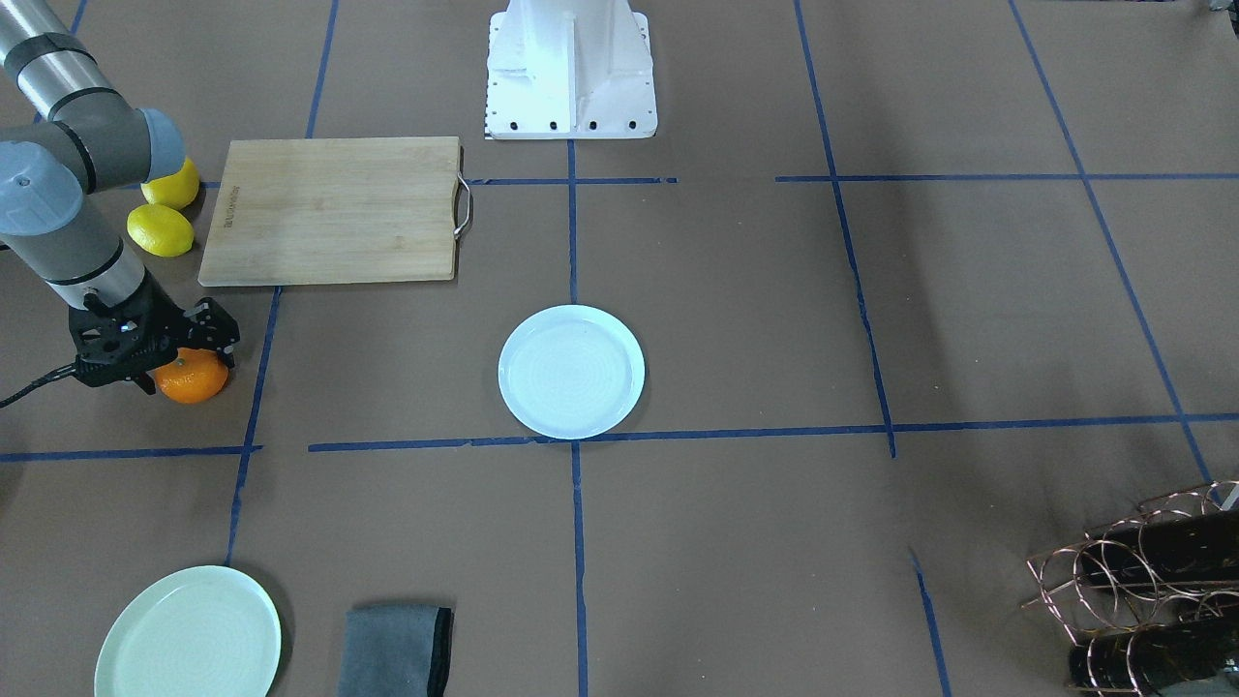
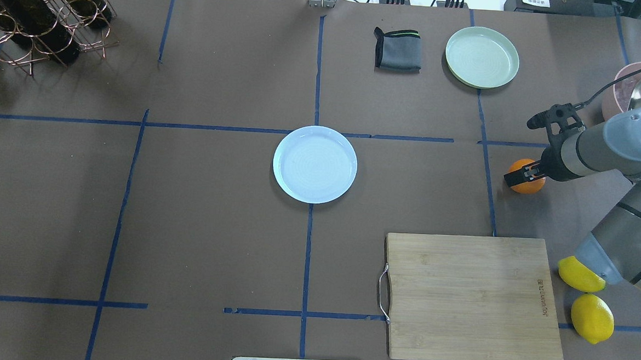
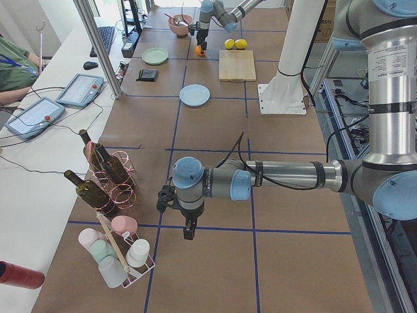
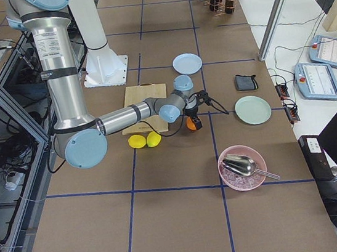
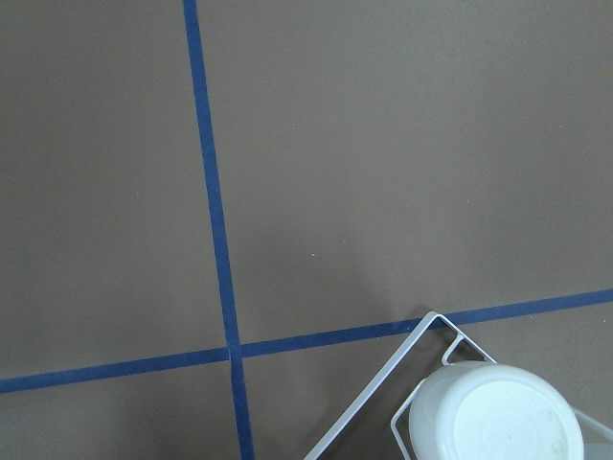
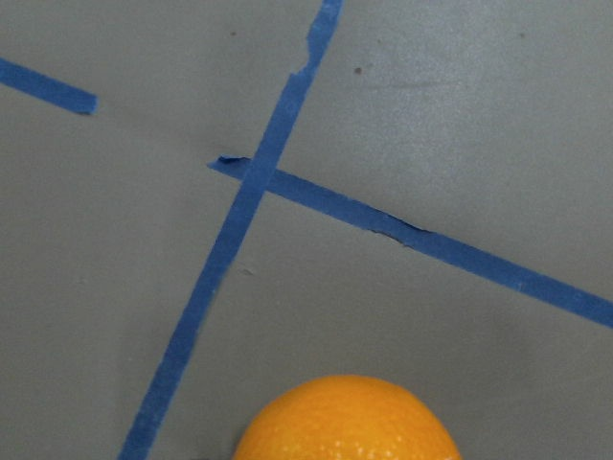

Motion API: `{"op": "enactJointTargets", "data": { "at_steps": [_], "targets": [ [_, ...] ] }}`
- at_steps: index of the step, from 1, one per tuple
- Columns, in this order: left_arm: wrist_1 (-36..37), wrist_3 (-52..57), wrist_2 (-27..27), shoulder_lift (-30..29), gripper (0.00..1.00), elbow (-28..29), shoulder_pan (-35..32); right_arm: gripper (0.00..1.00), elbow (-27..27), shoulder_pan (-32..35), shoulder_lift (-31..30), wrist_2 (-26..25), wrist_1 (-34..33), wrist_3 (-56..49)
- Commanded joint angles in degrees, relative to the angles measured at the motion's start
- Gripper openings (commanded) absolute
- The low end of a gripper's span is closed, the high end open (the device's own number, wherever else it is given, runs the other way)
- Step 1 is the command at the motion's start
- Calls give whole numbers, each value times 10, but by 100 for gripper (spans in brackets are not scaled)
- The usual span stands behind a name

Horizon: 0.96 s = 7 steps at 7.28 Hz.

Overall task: Pick orange to plate
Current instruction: 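Reach the right gripper down to the orange and grasp it, then carry the orange with the right gripper onto the light blue plate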

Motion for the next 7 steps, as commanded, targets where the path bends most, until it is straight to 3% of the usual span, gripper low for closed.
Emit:
{"op": "enactJointTargets", "data": {
  "at_steps": [1,2,3,5,7],
  "targets": [
    [0,0,0,0,100,0,-1,54,-2,-3,1,1,0,1],
    [0,0,-2,4,100,-1,-1,22,1,-3,16,3,-3,6],
    [0,0,-4,8,100,-6,-1,15,3,-3,48,4,-9,43],
    [0,1,-4,7,100,-7,-1,18,6,-45,138,0,-35,167],
    [0,1,-5,7,100,-7,-1,20,-6,-112,266,-79,-169,251]
  ]
}}
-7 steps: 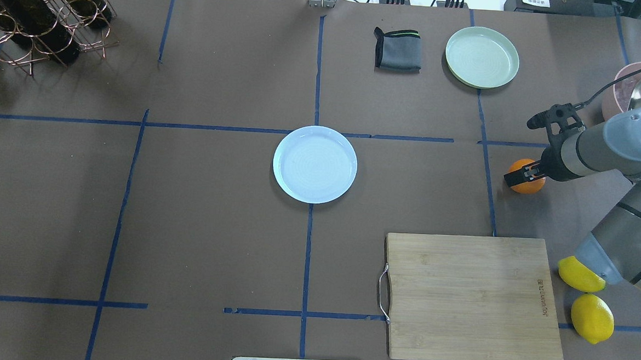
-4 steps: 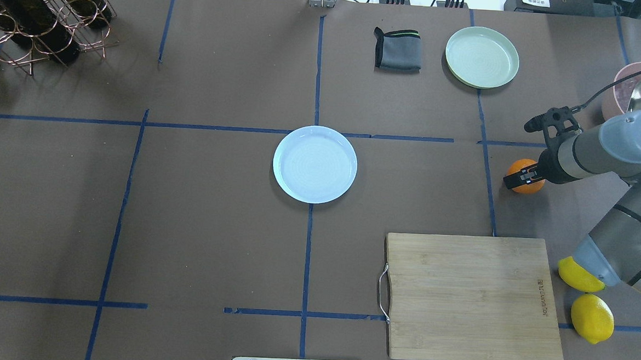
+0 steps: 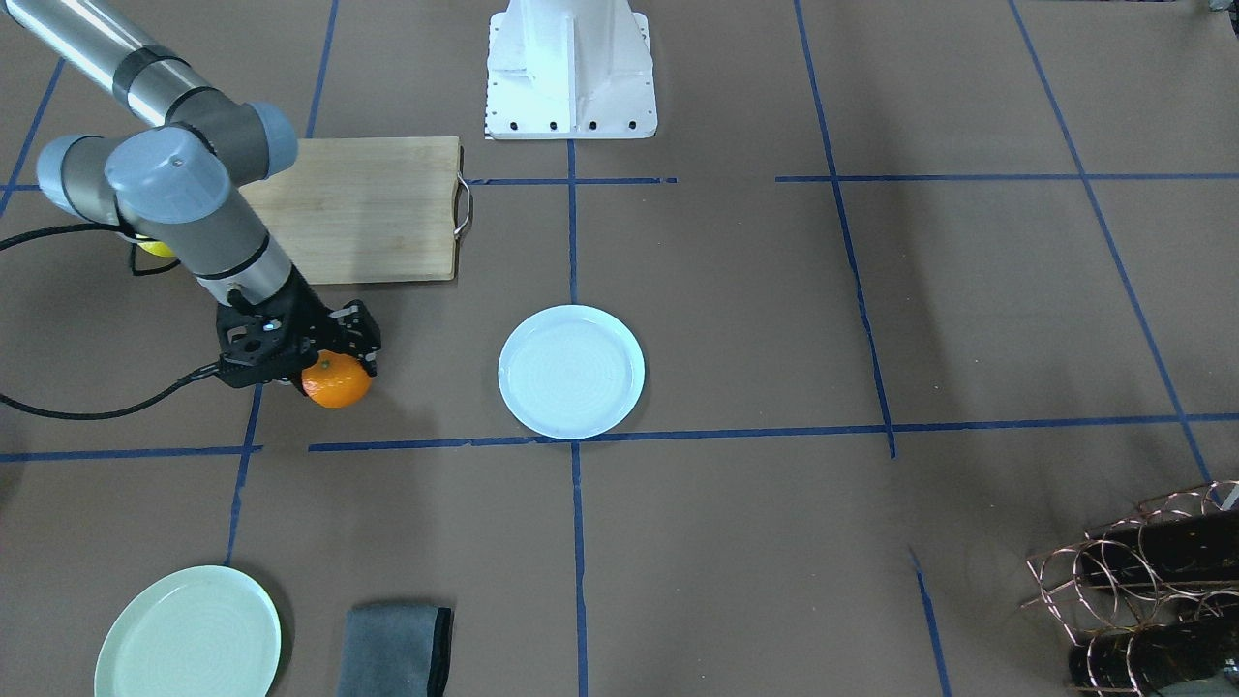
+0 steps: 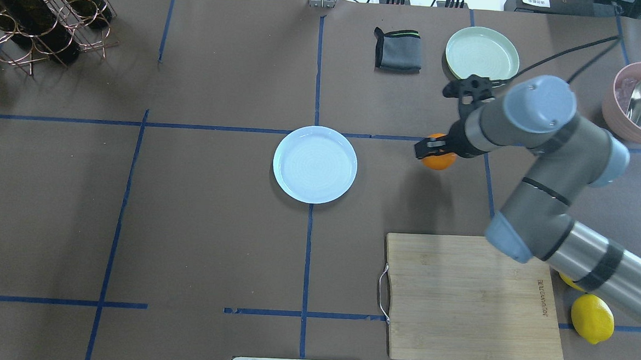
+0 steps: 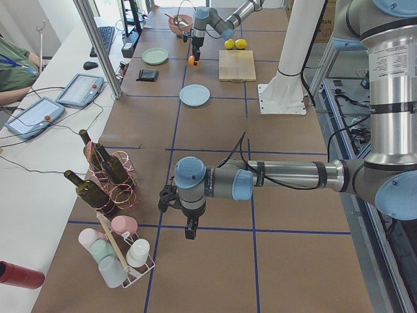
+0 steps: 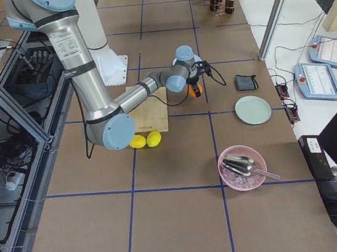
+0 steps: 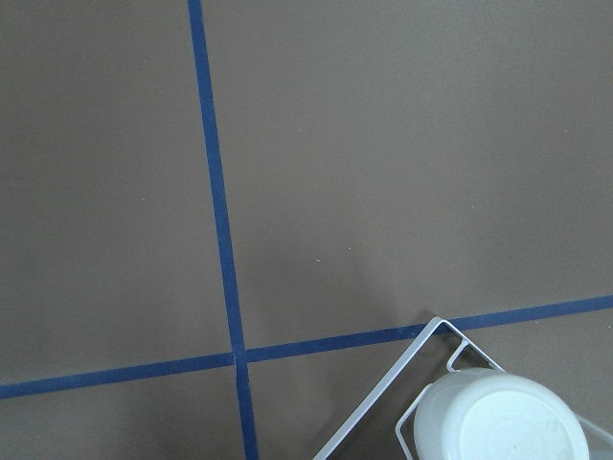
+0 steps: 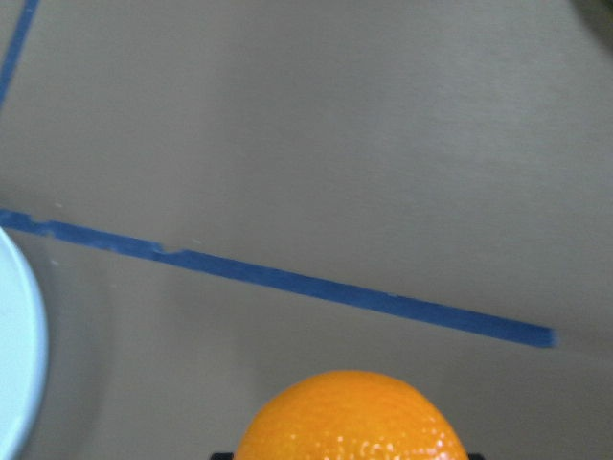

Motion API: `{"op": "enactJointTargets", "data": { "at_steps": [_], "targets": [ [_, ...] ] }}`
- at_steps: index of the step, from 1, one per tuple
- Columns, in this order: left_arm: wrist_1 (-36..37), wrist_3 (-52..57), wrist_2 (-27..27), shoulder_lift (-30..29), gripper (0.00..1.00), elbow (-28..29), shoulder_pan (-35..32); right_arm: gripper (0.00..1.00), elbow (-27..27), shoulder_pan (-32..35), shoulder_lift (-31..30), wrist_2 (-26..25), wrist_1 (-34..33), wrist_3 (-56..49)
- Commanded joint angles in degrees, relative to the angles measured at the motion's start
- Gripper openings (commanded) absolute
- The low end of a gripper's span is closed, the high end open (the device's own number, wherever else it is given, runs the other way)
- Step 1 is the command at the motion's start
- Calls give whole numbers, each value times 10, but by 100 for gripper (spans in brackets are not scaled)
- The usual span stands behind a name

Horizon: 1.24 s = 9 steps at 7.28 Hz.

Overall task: Pick orange to plate
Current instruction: 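Carry the orange with the right gripper onto the light blue plate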

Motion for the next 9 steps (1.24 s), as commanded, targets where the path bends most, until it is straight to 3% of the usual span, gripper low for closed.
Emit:
{"op": "enactJointTargets", "data": {
  "at_steps": [1,3,7,8,9],
  "targets": [
    [0,0,0,-1,100,-1,0,20,-43,-64,144,-81,-121,91],
    [0,0,-1,-2,100,-1,1,21,-134,-106,232,-131,-124,145],
    [0,1,-2,1,100,-4,0,24,-178,-140,256,-170,-126,174],
    [0,1,-2,2,100,-3,0,31,-185,-141,259,-170,-126,174],
    [0,1,-2,2,100,-3,0,60,-185,-141,265,-170,-126,174]
  ]
}}
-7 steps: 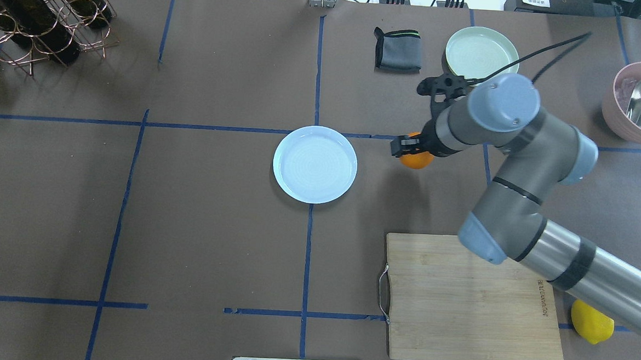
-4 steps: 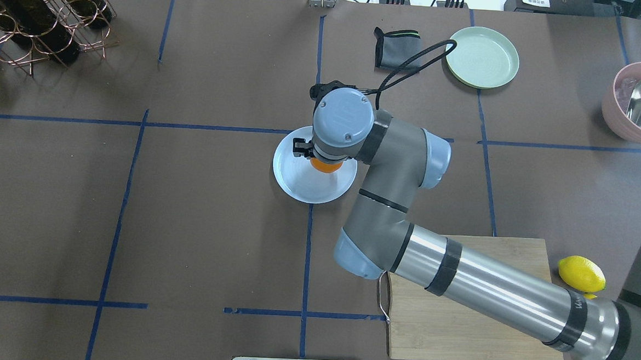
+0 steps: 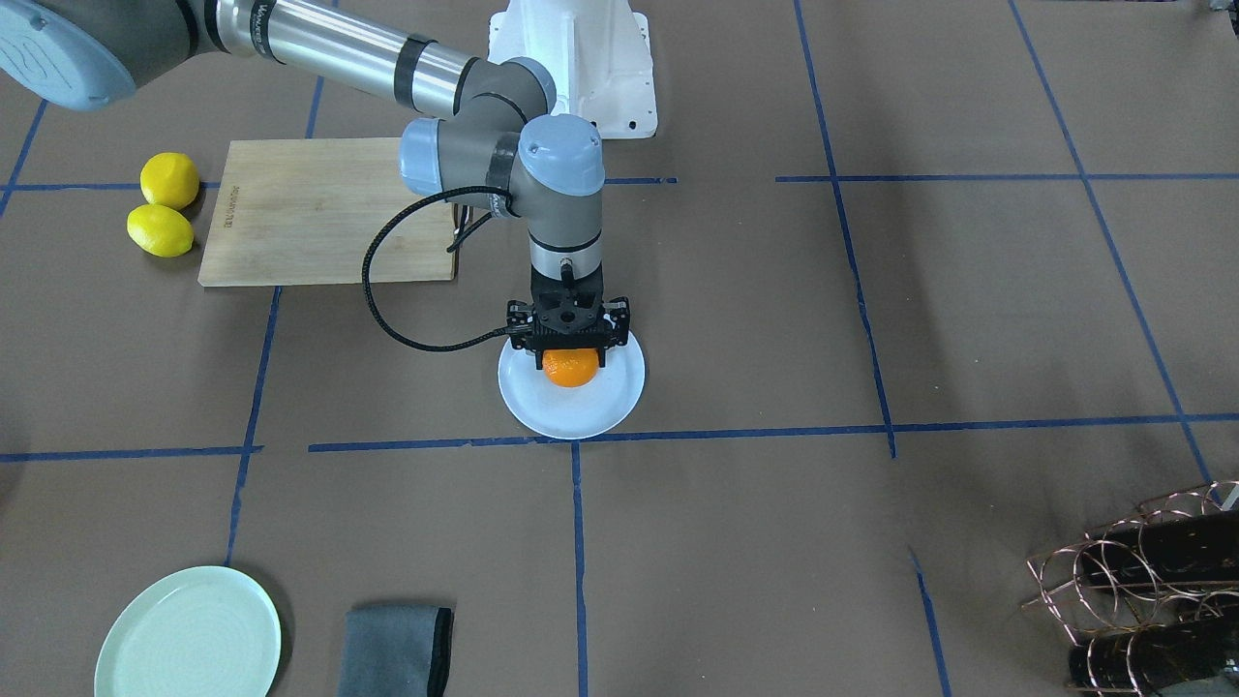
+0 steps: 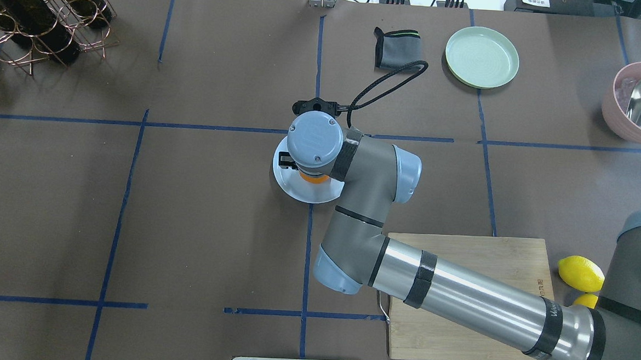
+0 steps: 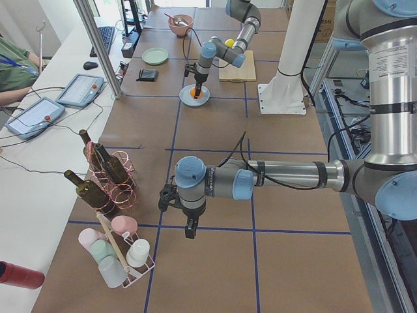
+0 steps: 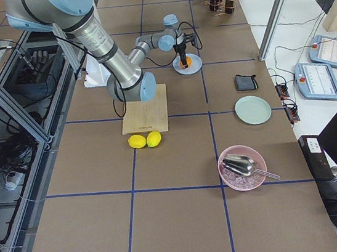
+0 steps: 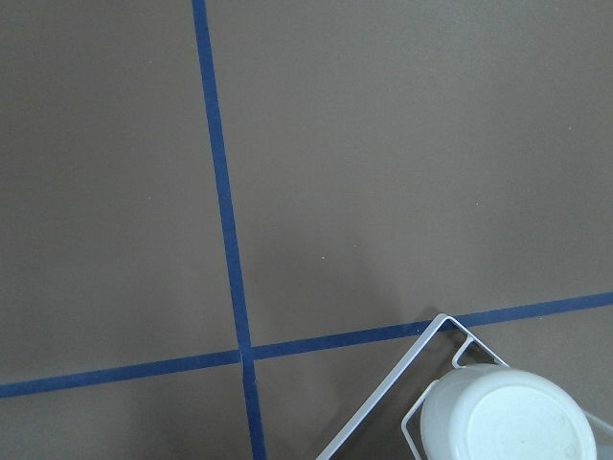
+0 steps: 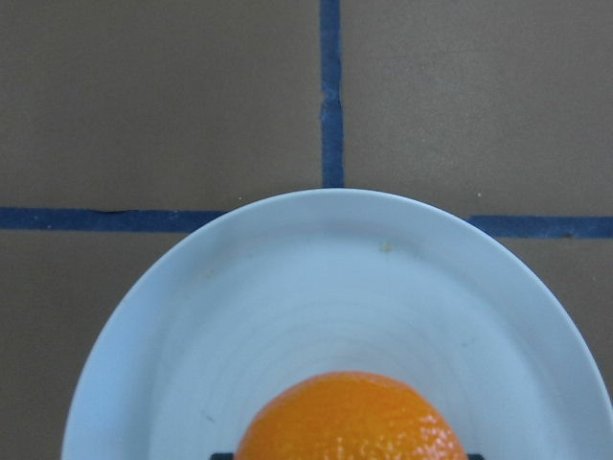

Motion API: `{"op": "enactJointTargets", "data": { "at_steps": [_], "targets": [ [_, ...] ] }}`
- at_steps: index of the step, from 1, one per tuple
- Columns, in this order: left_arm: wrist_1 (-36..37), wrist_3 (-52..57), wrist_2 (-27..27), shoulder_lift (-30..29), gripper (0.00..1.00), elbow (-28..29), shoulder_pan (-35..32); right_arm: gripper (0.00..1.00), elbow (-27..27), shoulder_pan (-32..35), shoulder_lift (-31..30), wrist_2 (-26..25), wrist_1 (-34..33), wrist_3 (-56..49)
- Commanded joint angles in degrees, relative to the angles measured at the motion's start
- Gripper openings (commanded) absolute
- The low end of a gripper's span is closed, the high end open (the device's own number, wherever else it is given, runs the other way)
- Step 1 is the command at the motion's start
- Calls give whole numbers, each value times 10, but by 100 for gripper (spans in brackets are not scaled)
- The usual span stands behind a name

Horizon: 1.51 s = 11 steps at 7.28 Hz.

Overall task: Pick orange to plate
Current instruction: 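Release the orange and lift the right gripper away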

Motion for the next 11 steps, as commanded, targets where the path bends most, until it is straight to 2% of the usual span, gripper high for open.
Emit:
{"op": "enactJointTargets", "data": {
  "at_steps": [1,3,4,6,8,10,11],
  "targets": [
    [0,0,0,0,100,0,0,100,-4,-1,9,-1,-1,0],
    [0,0,0,0,100,0,0,100,4,11,7,3,-1,-8],
    [0,0,0,0,100,0,0,100,17,38,7,28,-8,-21],
    [-1,0,-1,0,100,-2,0,100,89,121,-20,123,-82,-125],
    [0,4,-2,2,100,-3,0,100,172,216,-126,197,-98,-283],
    [2,0,-67,2,100,-5,0,100,193,313,-214,240,-98,-478],
    [2,0,-73,1,100,-5,0,100,193,364,-257,272,-98,-572]
  ]
}}
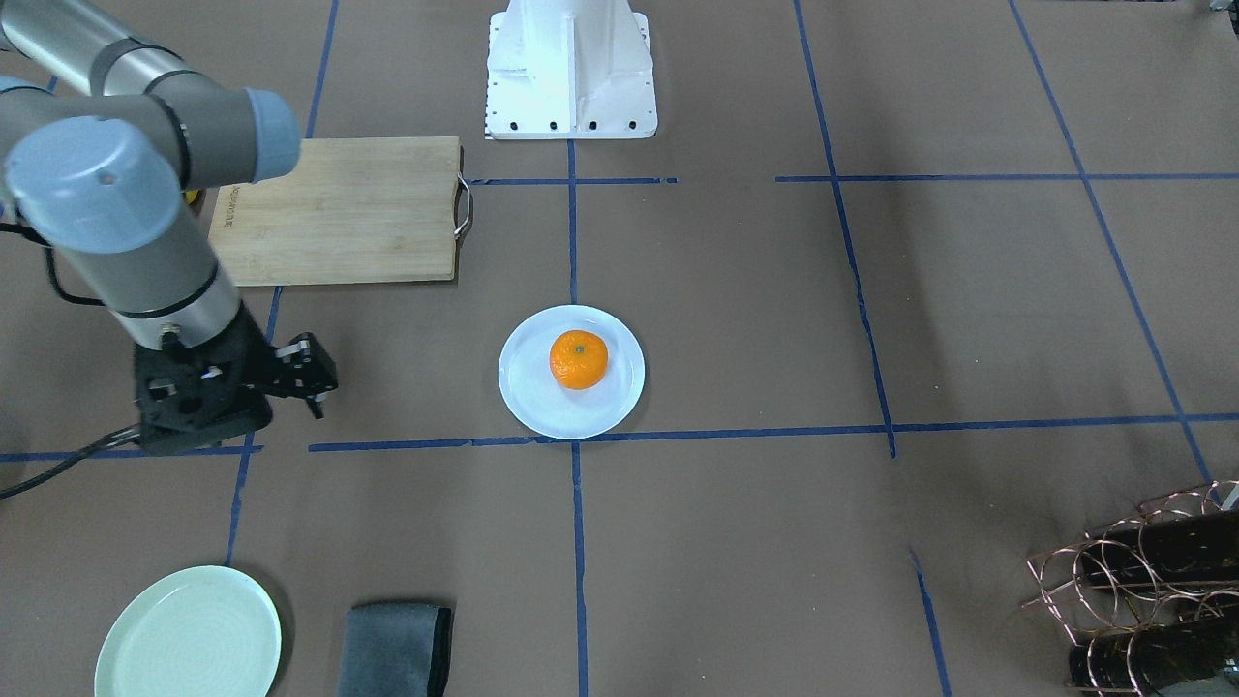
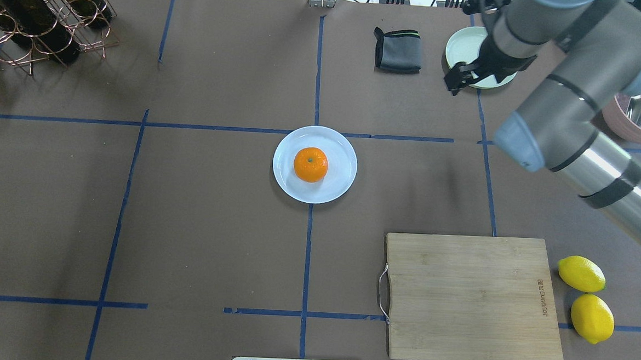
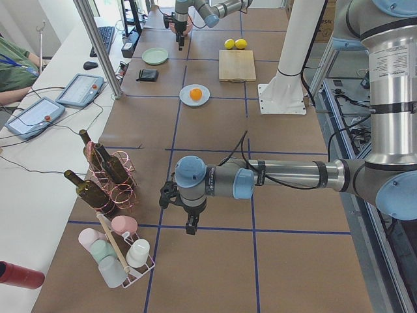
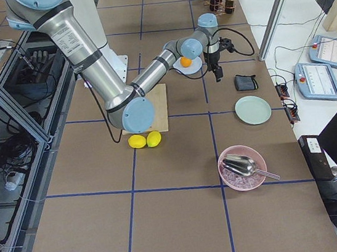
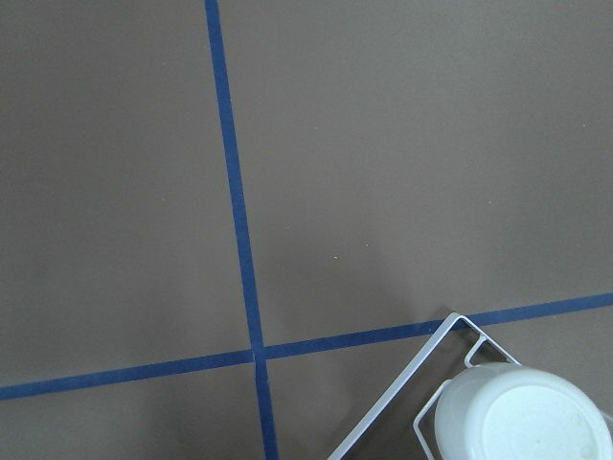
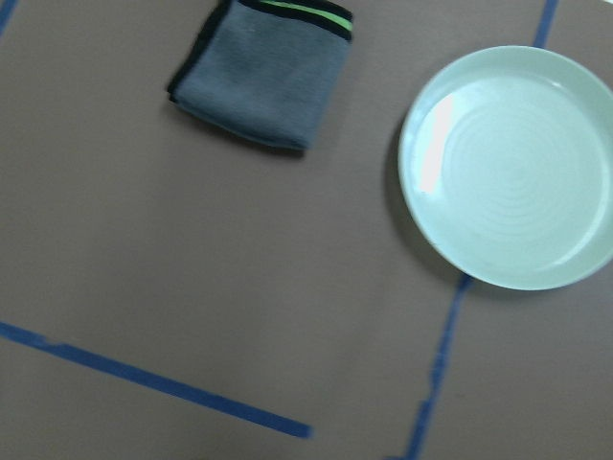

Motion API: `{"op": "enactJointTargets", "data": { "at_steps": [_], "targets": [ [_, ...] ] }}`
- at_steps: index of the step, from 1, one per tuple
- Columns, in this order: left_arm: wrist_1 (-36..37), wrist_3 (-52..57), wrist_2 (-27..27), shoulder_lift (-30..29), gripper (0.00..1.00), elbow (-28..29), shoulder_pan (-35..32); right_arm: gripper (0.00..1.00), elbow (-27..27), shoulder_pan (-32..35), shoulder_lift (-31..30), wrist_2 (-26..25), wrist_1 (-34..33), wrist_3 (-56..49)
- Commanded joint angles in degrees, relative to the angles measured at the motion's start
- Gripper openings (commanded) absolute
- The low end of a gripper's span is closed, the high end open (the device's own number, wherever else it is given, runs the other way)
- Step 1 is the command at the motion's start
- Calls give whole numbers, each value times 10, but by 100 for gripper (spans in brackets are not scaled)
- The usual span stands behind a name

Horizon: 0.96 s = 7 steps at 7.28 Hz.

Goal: Pick orange to plate

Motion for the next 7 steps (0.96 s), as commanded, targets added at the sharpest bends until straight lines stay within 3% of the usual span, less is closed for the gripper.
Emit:
{"op": "enactJointTargets", "data": {
  "at_steps": [1,3,5,6,7],
  "targets": [
    [-1,-1,-21,1,100,-2,0,100,7,123,-96,76,-1,-198],
    [-1,2,-21,1,100,-15,-1,100,17,211,-238,79,39,-287],
    [-2,3,-20,1,100,-18,-1,100,-11,255,-358,76,202,-285],
    [-4,3,-21,1,100,-19,-1,100,-39,281,-377,89,261,-279],
    [-4,3,-21,1,100,-19,-1,100,-46,283,-369,130,244,-269]
  ]
}}
